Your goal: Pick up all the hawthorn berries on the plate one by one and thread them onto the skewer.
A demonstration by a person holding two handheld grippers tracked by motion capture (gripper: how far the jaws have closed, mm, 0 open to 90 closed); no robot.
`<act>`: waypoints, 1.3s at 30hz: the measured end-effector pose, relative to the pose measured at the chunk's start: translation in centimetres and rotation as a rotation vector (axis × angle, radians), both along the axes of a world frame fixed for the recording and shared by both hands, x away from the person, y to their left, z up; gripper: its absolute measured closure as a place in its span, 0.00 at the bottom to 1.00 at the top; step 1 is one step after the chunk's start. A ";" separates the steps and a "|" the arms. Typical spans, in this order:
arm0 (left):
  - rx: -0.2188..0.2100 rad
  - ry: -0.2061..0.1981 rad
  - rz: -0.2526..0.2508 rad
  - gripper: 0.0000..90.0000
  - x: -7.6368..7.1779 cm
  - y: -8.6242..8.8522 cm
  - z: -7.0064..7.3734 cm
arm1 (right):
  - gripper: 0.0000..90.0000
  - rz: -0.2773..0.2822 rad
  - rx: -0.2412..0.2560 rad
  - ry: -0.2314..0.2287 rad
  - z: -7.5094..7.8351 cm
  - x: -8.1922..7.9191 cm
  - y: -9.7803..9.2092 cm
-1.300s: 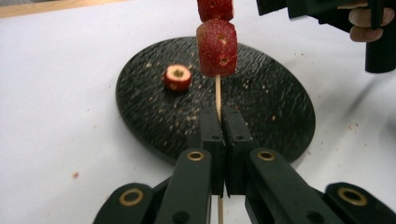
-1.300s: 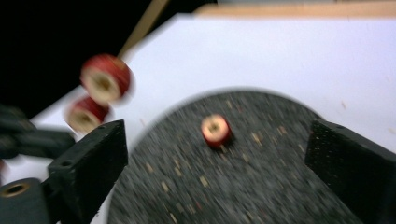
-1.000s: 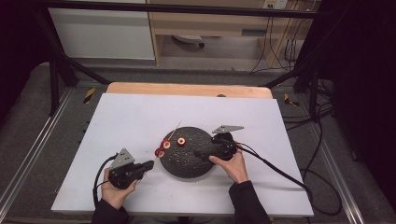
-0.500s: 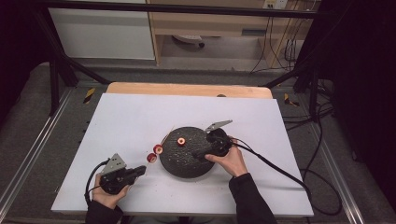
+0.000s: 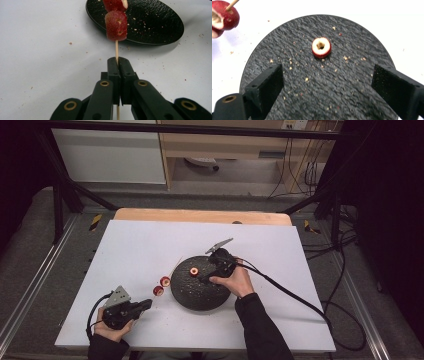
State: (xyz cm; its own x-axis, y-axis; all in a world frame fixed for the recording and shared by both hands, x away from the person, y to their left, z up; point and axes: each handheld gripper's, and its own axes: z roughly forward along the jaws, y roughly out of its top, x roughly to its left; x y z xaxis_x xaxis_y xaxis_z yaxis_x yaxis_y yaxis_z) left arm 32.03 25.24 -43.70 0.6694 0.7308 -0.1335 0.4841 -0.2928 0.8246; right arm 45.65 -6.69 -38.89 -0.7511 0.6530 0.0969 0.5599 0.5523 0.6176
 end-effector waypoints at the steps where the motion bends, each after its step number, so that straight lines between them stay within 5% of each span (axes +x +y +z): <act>1: 0.000 0.000 0.000 0.98 0.0 0.0 0.0 | 0.14 0.005 -0.009 0.001 0.0 0.2 0.2; 24: -0.002 0.003 0.011 0.98 0.1 0.0 0.0 | 0.33 0.034 -0.072 0.047 -1.3 3.0 4.0; 39: 0.000 0.003 0.008 0.98 0.2 0.0 -0.1 | 0.53 0.037 -0.086 0.093 -2.3 3.8 4.5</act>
